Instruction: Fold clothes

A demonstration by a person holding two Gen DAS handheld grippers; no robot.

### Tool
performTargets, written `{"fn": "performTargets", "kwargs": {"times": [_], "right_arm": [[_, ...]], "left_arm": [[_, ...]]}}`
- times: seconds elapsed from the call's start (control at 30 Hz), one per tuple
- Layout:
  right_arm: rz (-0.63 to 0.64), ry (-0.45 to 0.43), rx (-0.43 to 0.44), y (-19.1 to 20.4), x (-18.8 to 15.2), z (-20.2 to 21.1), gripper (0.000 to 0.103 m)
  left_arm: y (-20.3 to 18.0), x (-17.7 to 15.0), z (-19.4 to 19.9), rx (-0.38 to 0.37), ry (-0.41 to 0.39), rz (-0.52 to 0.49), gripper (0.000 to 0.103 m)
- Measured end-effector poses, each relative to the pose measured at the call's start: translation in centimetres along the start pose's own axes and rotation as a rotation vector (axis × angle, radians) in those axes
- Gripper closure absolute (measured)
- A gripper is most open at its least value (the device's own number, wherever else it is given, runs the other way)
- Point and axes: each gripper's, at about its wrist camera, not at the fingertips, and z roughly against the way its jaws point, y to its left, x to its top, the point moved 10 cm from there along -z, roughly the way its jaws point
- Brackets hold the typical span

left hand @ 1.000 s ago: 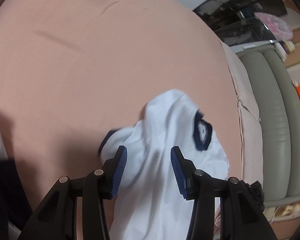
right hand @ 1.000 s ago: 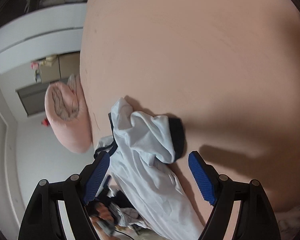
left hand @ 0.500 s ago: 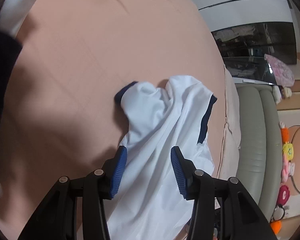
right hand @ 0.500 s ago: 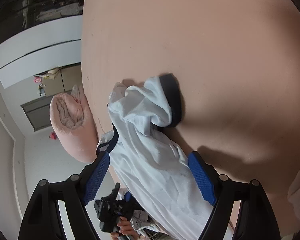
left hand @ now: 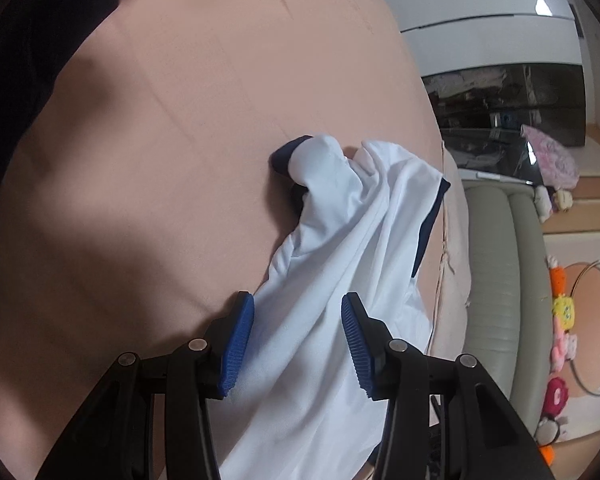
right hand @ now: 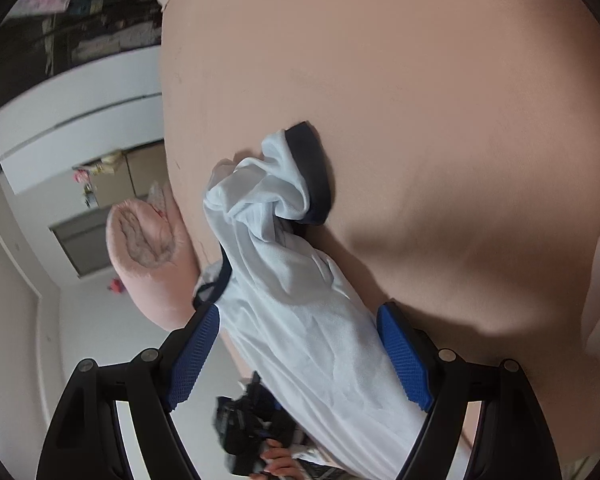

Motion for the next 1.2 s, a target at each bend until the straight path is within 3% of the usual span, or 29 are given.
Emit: {"fn": "performTargets", "kwargs": {"times": [0.33,0.6,0.7,0.77,0.87,1.2], "right_arm": [[-0.031,-0.031,0.022,0.1,1.2,-0.9,0.022],[-0.061,-0.069,0.038,1.3,2.9,-2.4,0.021],[-0.068,-0.077,0.050,2.2,3.3,-3.0,0.010],[-0.070,-0.087,0.073,2.9,3.7,-3.3,0.009],[-0.073,-0.088,0.090,3.5,4.6,-4.2,0.009],[-0.067,-0.104,0.294,5.0,5.8,-4.2,0.009]], "left_arm": [[-0.4,1.3,-0.9,-0.078,-0.027,0.044,0.060],[-1.8,3.1,-2.4,-0.130,-0.064,0.087,0.052],[-2.4,3.9,-2.7,-0.134,-0.075,0.097,0.044],[-3.0,4.5,-3.0,-0.139,-0.086,0.103,0.036],[-2.9,5.2,-2.9,-0.146,-0.107,0.133,0.035],[-3.0,7.0,-2.9,-0.217,-0.151,0.179,0.026]]}}
